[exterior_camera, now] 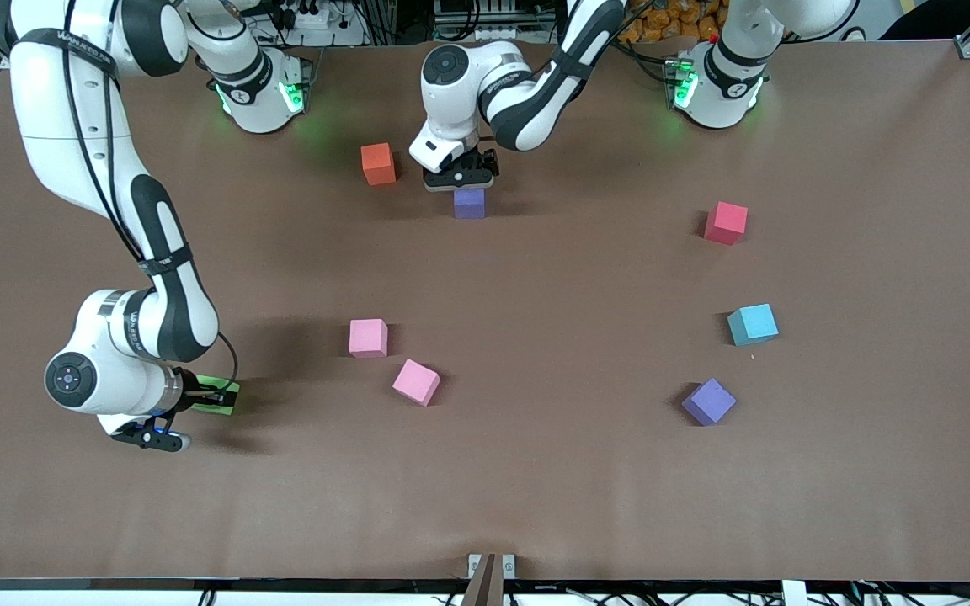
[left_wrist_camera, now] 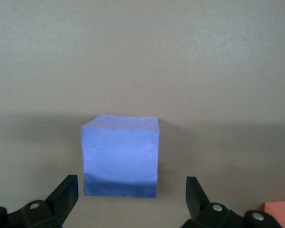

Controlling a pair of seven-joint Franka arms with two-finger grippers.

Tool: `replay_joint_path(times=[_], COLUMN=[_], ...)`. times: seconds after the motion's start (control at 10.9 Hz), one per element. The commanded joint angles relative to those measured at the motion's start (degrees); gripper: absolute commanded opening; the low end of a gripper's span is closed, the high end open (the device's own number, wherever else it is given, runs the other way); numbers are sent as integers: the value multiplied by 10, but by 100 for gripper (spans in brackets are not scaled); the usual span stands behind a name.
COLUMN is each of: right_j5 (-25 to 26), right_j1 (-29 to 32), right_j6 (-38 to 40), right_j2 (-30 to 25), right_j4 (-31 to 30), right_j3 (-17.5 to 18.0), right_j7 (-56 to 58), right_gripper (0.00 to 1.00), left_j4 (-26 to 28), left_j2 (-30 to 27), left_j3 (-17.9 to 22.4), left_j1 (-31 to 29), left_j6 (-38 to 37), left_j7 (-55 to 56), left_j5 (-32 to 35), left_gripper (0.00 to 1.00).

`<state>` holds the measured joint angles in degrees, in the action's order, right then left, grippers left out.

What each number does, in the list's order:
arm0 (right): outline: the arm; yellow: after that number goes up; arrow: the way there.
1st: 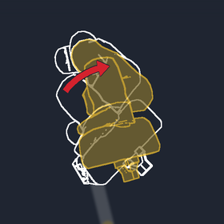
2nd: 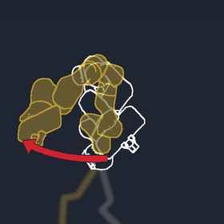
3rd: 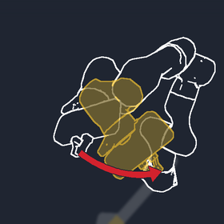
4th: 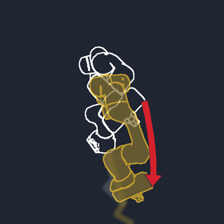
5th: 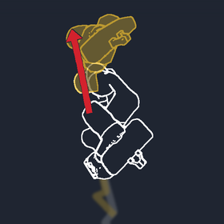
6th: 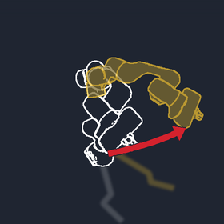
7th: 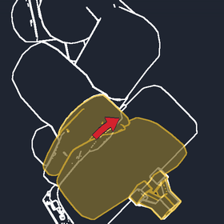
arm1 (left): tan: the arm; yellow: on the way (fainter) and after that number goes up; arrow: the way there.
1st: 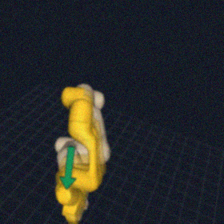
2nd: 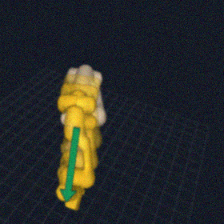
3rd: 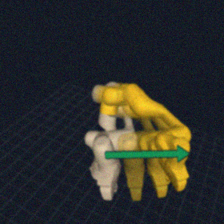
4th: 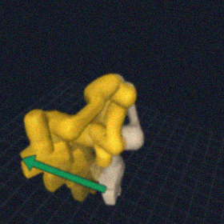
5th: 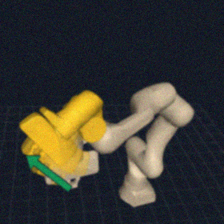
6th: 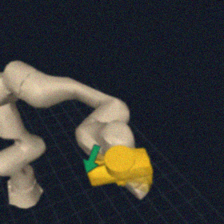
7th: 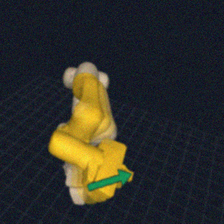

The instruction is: Arrange blocks into number 1

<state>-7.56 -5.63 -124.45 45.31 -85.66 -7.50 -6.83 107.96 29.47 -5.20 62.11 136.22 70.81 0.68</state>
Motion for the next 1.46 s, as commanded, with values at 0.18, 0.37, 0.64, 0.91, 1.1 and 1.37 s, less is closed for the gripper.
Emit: replay_joint_path(times=[0.18, 0.37, 0.64, 0.91, 1.1, 1.37], right_j5=[-2, -1, -3, -6, -6, -10], right_j1=[-10, -11, -38, -46, -49, -71], right_j6=[8, 7, 7, 8, 8, 8], right_j2=[-68, -121, -194, -256, -262, -263], right_j4=[-5, -48, -126, -200, -211, -225], right_j3=[-6, -6, -6, -5, -5, -6], right_j7=[2, 1, -6, -44, -66, -131], right_gripper=[55, 55, 55, 55, 55, 55], left_j4=[2, -23, -27, -30, -30, -31], left_j2=[-65, -38, -13, 10, 25, 42], left_j3=[2, 4, 4, 4, 4, 3], left_j1=[-8, -27, -30, -29, -25, -24], left_j6=[-111, -98, -71, -29, -10, 10], left_j7=[-1, -3, -8, -5, -1, 1], left_j5=[4, 6, 9, 8, 8, 9], left_gripper=[100, 100, 100, 100, 100, 100])
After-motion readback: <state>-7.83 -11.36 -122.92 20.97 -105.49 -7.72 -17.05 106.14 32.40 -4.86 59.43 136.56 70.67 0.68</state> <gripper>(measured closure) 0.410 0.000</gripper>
